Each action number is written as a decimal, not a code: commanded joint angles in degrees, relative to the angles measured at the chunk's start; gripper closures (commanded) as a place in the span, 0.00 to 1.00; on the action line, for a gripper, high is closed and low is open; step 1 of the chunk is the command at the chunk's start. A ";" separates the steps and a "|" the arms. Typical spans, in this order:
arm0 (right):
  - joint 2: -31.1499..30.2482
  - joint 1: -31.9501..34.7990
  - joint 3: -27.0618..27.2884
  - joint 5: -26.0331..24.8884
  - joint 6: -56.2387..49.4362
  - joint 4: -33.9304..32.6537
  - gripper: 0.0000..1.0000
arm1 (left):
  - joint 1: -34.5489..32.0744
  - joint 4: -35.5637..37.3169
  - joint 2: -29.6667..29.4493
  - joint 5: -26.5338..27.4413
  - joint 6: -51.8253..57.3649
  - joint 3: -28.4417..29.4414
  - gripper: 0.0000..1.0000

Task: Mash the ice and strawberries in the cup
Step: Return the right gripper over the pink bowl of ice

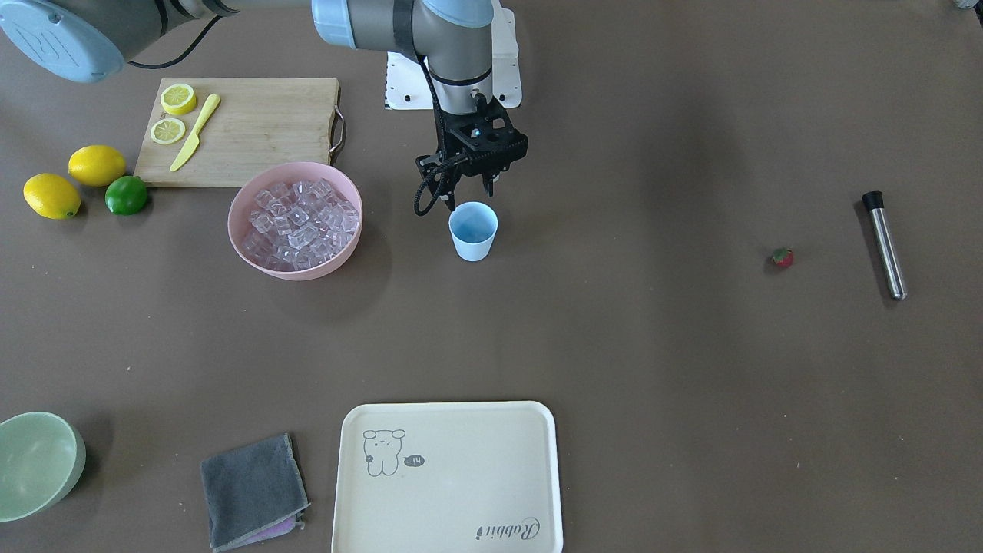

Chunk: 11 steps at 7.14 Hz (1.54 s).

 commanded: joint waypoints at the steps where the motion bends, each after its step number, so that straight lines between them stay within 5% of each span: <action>1: -2.87 1.49 3.59 0.80 -0.71 -0.69 0.00 | 0.05 0.00 0.16 -0.03 0.00 -0.01 0.01; 3: -13.31 3.59 13.16 1.50 -2.02 -0.08 0.00 | -0.04 0.00 0.34 -0.03 0.00 -0.27 0.01; 6: -21.85 8.09 15.57 3.88 -7.04 0.18 0.00 | 0.05 0.00 0.17 -0.12 0.00 0.08 0.01; 11: -27.84 10.03 17.59 4.23 -8.88 -0.34 0.01 | 0.05 0.00 -0.10 -0.03 0.00 0.87 0.01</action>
